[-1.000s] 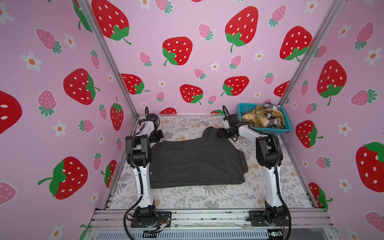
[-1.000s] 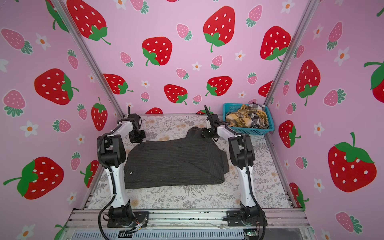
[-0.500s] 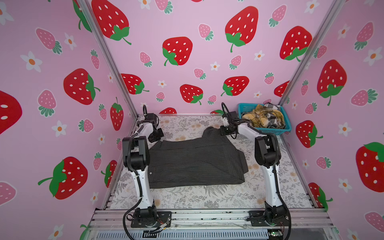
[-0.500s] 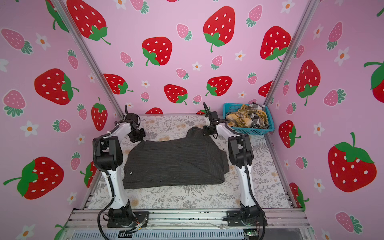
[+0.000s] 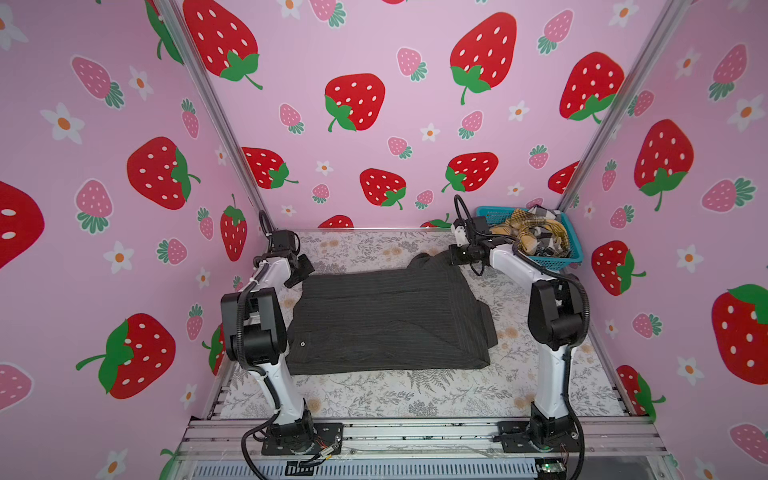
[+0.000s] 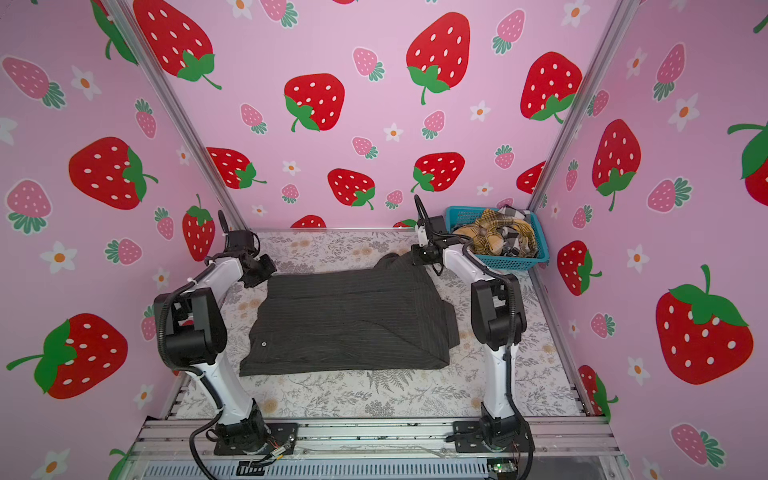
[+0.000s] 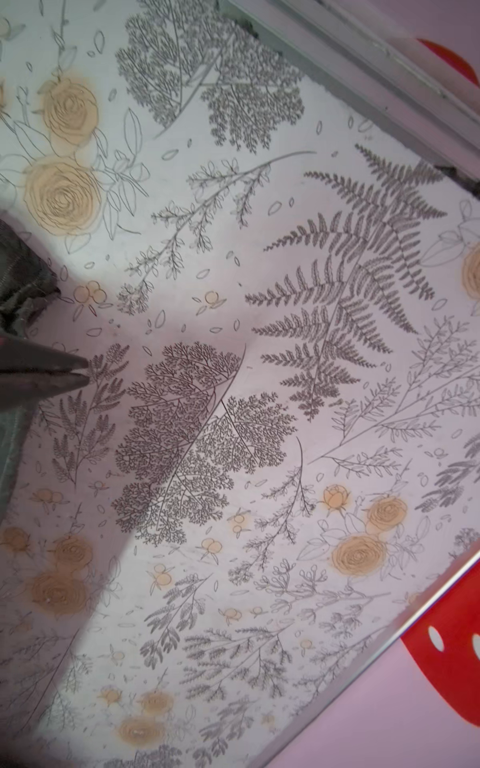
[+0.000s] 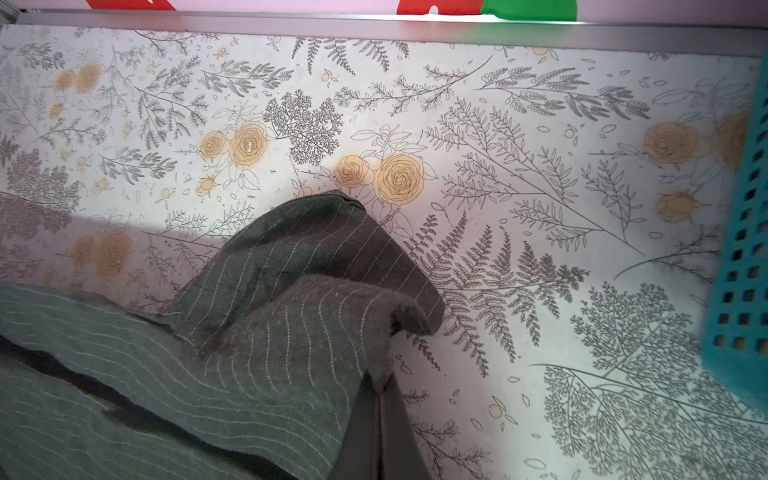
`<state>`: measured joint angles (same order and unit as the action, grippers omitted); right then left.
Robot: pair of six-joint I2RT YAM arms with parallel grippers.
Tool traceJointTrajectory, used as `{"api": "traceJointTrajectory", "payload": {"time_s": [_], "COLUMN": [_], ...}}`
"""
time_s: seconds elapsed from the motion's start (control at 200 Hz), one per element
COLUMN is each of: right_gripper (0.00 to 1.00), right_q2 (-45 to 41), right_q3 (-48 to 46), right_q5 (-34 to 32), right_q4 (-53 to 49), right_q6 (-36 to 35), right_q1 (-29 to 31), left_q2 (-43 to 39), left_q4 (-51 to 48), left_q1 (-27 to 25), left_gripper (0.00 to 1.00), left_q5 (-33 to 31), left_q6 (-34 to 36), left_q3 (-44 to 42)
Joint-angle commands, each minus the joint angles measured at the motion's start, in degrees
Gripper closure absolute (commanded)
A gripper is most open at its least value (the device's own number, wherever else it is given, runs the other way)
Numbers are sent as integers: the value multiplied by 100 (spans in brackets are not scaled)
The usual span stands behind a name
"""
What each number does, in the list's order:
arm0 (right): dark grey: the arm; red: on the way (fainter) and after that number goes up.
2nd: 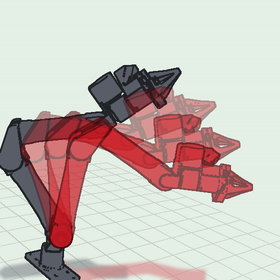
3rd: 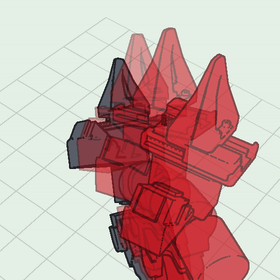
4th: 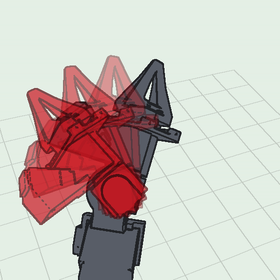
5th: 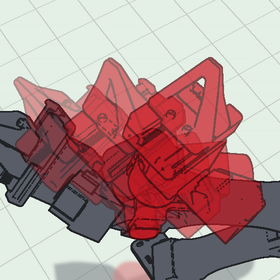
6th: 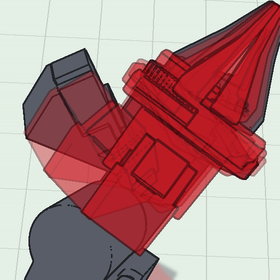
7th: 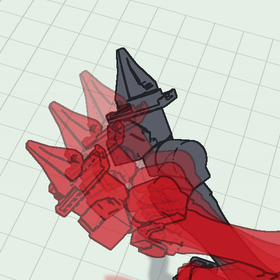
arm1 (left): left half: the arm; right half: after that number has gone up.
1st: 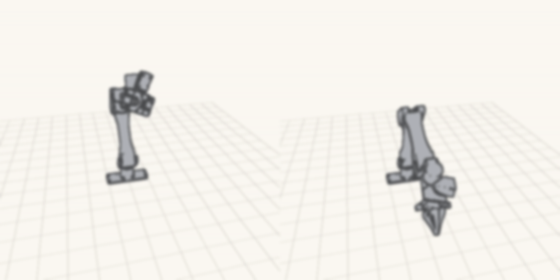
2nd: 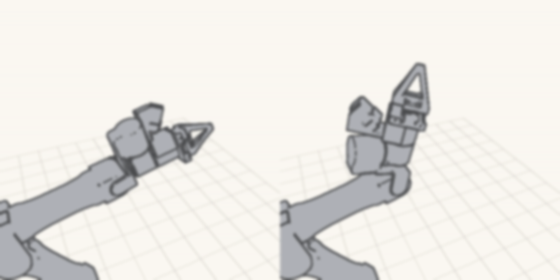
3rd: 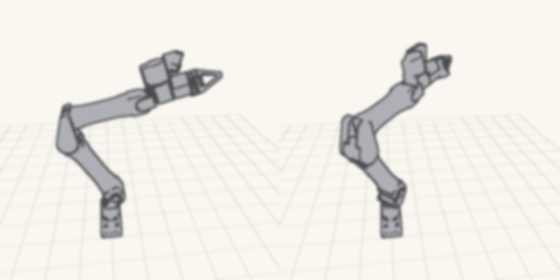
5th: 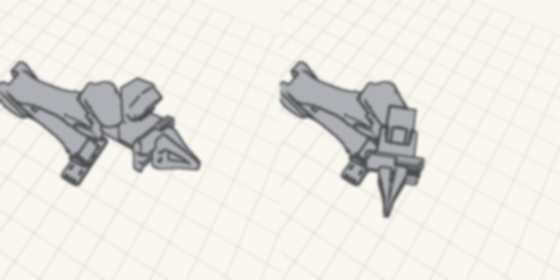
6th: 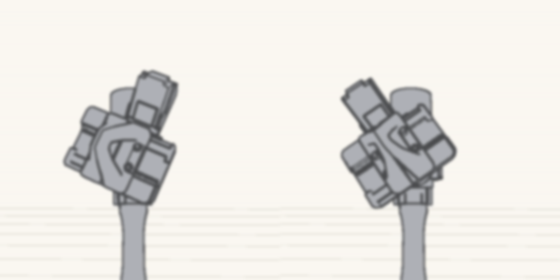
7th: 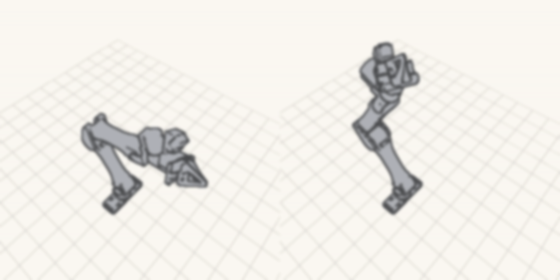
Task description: Fold and stack the long sleeve shirts
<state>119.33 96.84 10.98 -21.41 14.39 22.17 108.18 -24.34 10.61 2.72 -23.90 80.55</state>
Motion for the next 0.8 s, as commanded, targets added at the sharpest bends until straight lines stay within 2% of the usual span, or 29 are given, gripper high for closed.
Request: {"api": "traceJointTrajectory", "payload": {"time_s": [0.0, 0.215, 0.51, 0.615, 0.795], "right_gripper": [100, 100, 100, 100, 100], "right_q2": [-308, -1366, -2401, -2662, -3118], "right_q3": [-387, -1976, -3957, -4347, -4660], "right_q5": [250, 604, 165, 42, -211], "right_q4": [129, 854, 1435, 1449, 1251], "right_q6": [144, 578, 997, 1112, 1129], "right_q1": [-62, 68, 419, 420, 411], "left_q2": [-420, -1197, -1733, -1745, -2233], "left_q4": [102, -131, -312, -482, -391], "left_q1": [37, 38, 143, 257, 310], "left_gripper": [100, 100, 100, 100, 100], "left_q5": [78, -323, -895, -958, -909], "left_q6": [42, -264, -572, -826, -1021], "left_q3": [-362, -1200, -2112, -2280, -2664]}}
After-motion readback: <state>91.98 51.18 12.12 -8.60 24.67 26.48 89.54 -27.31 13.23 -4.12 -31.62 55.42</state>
